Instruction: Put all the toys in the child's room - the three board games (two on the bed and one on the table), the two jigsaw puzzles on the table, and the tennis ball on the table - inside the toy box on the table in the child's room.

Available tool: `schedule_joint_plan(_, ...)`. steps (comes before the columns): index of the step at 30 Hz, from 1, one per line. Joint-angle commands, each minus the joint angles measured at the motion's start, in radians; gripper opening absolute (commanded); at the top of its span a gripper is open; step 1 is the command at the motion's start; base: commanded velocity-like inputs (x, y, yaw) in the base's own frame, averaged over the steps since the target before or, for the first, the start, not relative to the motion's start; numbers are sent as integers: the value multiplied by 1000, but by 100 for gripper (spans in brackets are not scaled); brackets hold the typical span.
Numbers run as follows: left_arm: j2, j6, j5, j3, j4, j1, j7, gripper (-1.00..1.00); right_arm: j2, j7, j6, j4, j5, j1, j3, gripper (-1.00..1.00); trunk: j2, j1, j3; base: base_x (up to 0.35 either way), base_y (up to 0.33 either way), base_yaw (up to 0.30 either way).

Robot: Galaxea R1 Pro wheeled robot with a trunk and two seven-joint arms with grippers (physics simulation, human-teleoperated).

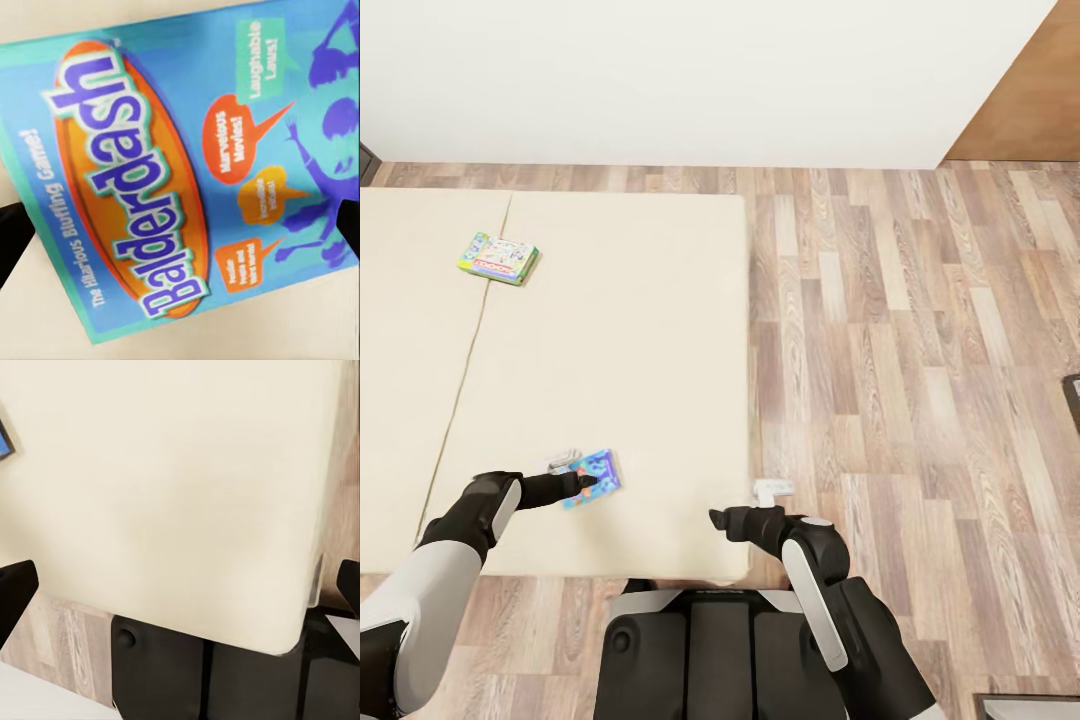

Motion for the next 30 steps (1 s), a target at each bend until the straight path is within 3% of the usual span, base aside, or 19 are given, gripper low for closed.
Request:
schedule_joint_plan(1,-1,7,-6,6,-1,0,-7,100,0,-10,3,-1,-10,-1,1,100,-2,1,-1,0,-184,0)
schedule_joint_plan(30,0,6,-6,6,-3,0,-8,100,0,-10,3,0,-10,-1,1,100,-2,1,-1,0,-87,0)
